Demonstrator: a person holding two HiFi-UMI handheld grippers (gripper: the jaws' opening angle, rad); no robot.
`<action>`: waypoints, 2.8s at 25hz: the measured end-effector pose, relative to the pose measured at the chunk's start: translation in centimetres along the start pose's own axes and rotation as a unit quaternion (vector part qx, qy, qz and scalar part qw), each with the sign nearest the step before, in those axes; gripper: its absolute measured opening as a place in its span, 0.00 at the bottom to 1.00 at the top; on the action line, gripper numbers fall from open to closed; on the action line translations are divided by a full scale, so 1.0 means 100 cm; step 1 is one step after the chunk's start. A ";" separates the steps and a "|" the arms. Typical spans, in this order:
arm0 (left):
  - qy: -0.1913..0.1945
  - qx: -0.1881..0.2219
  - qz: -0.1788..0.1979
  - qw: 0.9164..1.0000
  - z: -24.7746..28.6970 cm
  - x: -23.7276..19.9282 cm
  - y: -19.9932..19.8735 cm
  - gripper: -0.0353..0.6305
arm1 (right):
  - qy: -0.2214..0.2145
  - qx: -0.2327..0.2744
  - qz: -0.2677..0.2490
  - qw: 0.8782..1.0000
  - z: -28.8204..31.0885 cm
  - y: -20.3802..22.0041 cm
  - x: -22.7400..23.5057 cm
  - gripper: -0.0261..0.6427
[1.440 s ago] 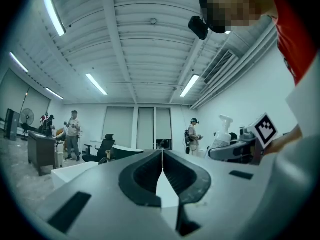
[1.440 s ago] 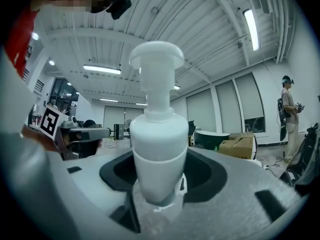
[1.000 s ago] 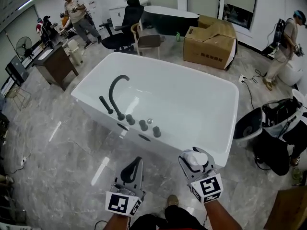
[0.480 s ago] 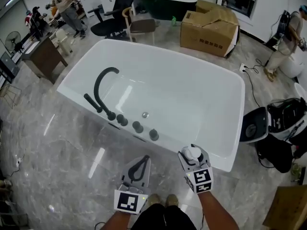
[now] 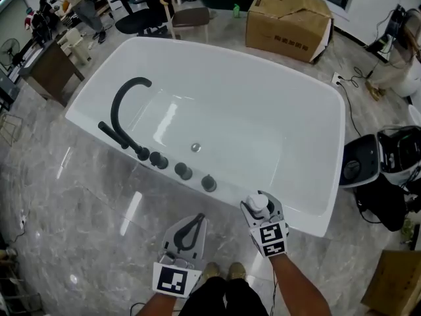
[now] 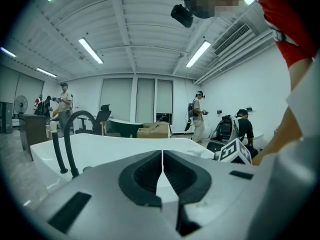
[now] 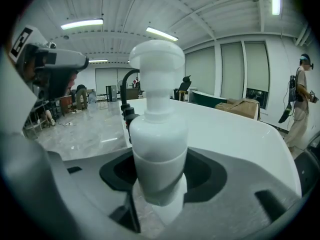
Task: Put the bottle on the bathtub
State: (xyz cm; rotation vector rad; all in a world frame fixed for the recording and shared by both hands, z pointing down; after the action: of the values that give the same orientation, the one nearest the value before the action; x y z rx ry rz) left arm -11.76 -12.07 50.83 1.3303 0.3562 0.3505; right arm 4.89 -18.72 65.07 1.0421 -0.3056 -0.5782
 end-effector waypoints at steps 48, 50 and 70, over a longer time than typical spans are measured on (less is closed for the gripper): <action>0.102 0.125 0.013 0.987 -0.123 0.112 -0.178 0.07 | 0.019 0.280 -0.003 0.960 -0.308 -0.234 -0.069 0.07; 0.117 0.131 0.018 0.984 -0.128 0.125 -0.184 0.07 | 0.020 0.286 -0.005 0.958 -0.321 -0.241 -0.070 0.05; 0.091 0.134 0.014 0.987 -0.159 0.127 -0.194 0.07 | -0.045 0.310 -0.018 0.950 -0.348 -0.242 -0.105 0.04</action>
State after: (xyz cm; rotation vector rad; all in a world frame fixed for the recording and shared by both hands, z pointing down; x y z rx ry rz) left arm -6.59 3.57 28.04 1.5721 0.5541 0.4613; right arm 6.36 3.39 27.42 1.6314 -0.5719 -0.5764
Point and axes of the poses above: the fingertips, and each gripper's own axes: z forward along the fingers, x to its right, y out of its underside, the point moved 5 cm from there along -z, backward along the fingers, and after that the axes turned 2 degrees about x, right-handed, at the moved point
